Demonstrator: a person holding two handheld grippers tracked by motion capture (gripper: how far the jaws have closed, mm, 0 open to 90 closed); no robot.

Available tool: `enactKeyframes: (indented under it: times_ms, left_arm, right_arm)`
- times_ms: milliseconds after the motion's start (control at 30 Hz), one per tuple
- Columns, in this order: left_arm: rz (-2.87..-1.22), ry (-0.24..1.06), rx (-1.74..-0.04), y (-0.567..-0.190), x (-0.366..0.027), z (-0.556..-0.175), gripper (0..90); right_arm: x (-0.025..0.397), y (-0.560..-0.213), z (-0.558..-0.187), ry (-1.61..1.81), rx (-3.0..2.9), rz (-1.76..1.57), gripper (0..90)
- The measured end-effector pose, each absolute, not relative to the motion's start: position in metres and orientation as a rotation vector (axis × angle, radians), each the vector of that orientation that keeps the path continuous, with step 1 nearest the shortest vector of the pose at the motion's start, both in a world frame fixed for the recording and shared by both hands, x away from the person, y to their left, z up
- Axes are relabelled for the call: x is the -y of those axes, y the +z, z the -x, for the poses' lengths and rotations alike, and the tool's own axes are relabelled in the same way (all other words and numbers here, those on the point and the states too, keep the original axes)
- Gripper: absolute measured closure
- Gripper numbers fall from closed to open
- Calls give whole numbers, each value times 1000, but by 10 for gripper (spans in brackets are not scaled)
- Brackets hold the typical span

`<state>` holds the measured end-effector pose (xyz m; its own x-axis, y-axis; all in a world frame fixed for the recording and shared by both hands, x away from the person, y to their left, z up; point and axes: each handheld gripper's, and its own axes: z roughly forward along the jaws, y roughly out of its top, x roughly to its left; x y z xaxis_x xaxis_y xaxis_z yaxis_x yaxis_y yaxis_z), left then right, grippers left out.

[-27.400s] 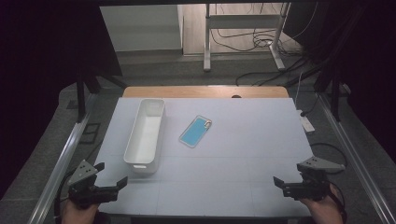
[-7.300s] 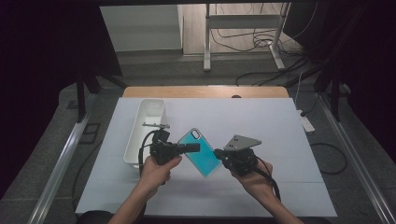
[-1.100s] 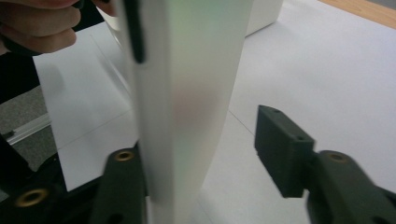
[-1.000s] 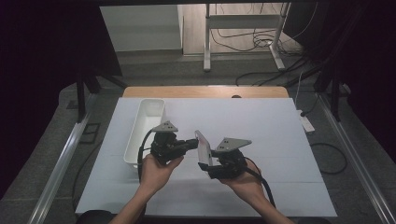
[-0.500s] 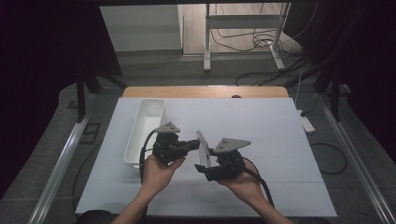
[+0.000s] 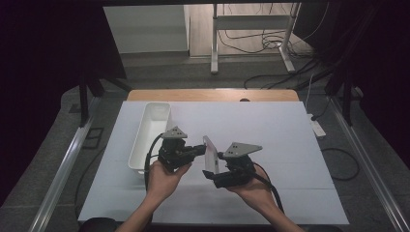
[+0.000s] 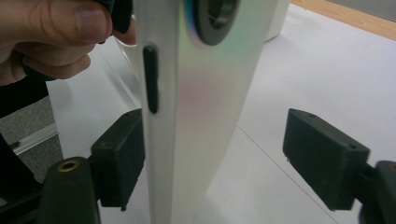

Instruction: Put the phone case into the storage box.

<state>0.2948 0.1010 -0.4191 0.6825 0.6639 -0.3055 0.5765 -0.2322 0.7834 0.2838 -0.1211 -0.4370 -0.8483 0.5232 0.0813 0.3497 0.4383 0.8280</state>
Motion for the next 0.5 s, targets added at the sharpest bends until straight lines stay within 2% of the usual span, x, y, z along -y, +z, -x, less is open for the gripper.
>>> enactKeyframes:
  times_ms: [500]
  left_arm:
    - [-1906, 148, -1023, -419, -118, -301, 886]
  right_arm:
    - [138, -431, -291, 1305, -2552, -806, 45]
